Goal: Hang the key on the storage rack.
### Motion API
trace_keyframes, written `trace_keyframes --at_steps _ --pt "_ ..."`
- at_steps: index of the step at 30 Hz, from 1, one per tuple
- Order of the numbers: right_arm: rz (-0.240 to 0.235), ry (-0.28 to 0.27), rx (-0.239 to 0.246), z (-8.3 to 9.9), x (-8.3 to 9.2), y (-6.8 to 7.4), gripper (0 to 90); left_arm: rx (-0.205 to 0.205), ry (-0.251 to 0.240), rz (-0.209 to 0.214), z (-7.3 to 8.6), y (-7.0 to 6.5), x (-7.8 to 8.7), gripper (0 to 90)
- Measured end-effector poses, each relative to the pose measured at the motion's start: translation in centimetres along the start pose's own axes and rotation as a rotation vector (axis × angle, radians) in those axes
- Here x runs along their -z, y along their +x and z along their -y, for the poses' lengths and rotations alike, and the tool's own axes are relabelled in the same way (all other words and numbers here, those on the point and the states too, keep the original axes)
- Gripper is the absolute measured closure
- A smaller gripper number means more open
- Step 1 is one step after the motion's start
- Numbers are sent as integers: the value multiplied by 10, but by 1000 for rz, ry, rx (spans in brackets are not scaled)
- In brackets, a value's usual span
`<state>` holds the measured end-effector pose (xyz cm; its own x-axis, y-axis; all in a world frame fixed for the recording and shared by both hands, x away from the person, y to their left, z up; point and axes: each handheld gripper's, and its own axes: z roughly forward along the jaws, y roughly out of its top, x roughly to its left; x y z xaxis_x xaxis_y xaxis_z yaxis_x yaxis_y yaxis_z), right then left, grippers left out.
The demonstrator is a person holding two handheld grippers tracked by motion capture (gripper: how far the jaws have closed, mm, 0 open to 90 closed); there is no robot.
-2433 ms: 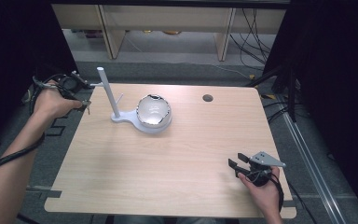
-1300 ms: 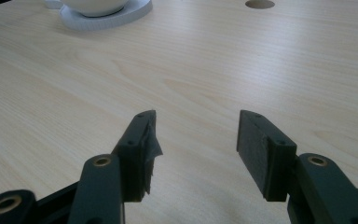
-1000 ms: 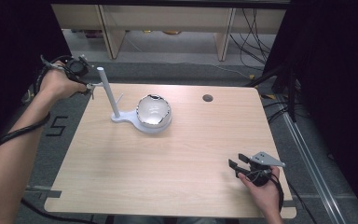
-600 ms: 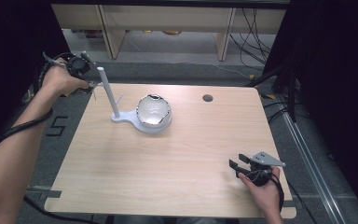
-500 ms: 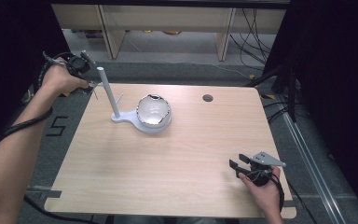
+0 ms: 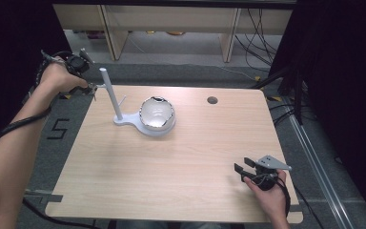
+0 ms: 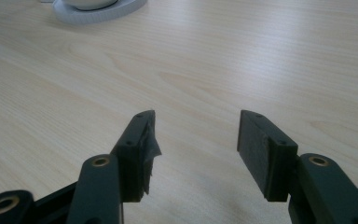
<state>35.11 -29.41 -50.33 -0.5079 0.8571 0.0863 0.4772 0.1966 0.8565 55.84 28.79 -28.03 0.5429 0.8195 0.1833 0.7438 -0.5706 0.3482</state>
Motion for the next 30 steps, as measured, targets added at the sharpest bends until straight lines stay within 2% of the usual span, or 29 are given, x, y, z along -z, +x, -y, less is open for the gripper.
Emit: trace_keyframes --at_steps 8,11,15,18,21,26,27,29,30 --pt "-7 4 -5 0 1 0 474 8 22 18 -3 3 0 808" --pt "0 3 1 1 1 -2 474 49 33 51 -2 5 1 807" --pt "6 -9 3 1 0 -1 474 63 34 65 -2 8 1 807" --pt "5 -10 3 1 0 -1 474 75 30 59 -3 12 5 837" --pt "8 -10 3 1 -1 -1 473 68 55 38 -5 13 6 878" --pt "2 3 -3 1 -1 1 472 67 51 24 -10 12 3 877" --pt "2 -1 1 1 -1 1 472 51 53 16 -10 12 3 877" --pt "9 -10 7 2 -1 -1 472 60 52 8 -10 10 3 877" --pt "15 3 6 2 -1 -1 472 62 49 10 -10 11 3 877"
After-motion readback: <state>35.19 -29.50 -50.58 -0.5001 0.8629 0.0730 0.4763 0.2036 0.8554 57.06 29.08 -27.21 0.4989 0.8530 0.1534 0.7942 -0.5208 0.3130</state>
